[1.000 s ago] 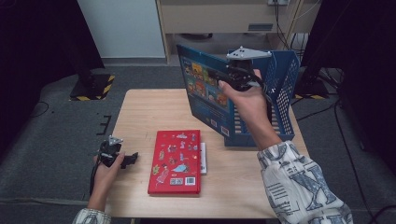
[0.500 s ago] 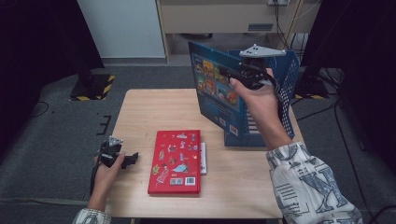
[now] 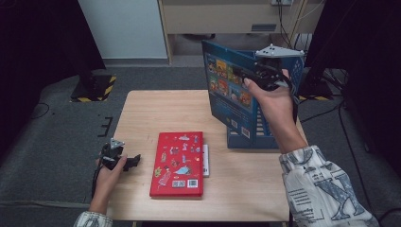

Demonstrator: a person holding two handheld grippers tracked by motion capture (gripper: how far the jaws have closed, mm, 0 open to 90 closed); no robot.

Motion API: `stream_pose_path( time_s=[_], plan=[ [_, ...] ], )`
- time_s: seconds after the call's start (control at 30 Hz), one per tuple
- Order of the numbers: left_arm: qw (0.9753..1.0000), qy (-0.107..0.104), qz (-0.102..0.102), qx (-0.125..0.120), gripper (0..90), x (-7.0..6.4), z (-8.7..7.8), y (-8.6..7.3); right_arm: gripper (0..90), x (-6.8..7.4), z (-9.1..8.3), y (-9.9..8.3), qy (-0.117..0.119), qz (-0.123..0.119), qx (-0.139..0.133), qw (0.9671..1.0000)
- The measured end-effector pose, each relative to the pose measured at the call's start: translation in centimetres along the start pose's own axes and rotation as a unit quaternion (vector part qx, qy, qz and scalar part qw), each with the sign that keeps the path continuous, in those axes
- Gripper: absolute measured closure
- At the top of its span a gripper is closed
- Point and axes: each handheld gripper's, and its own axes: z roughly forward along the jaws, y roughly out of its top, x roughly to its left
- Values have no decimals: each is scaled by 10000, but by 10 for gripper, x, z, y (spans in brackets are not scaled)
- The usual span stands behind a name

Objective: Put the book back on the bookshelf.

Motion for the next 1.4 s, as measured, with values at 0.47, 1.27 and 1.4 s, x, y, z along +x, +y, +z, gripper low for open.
stream_pose_path(
  time_s=[0.47, 1.27, 1.4],
  plan=[
    [10000, -6, 4, -4, 0, 0, 0, 0, 826, -16, -17, -5, -158, 102, 1, 9998],
    [10000, -28, 22, -6, 0, -1, 0, 0, 826, -38, -45, -8, -482, 173, 42, 9987],
    [10000, -32, 24, -8, 0, -2, 0, 0, 826, -42, -46, -8, -544, 208, 57, 9983]
  ],
)
